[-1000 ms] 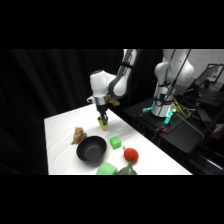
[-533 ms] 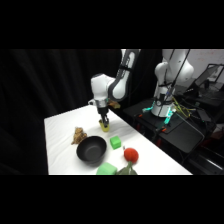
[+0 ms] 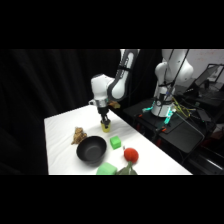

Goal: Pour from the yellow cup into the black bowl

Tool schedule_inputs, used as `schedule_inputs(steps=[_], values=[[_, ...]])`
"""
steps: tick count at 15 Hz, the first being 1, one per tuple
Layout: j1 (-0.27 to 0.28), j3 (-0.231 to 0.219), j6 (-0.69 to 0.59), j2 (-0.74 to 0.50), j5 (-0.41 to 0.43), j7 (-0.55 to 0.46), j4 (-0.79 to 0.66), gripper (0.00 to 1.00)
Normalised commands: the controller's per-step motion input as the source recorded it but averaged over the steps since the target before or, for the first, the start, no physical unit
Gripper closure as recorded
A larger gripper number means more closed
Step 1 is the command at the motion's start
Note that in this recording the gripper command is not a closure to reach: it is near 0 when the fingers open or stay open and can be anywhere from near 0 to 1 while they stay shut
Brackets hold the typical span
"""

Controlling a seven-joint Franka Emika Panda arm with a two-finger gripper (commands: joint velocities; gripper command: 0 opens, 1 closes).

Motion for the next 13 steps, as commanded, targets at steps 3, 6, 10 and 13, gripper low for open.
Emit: schedule_inputs(steps=[3,6,10,13], values=[[-0.030,0.030,-0.02,-0.33,0.042,-0.11,-0.19,0.00],[-0.008,0.027,-0.12,-0.59,0.036,-0.15,-0.32,0.00],[0.125,-0.117,-0.35,-0.95,-0.174,0.15,-0.43,0.00],[0.136,-0.135,-0.41,-0.87,-0.270,0.30,-0.28,0.00]])
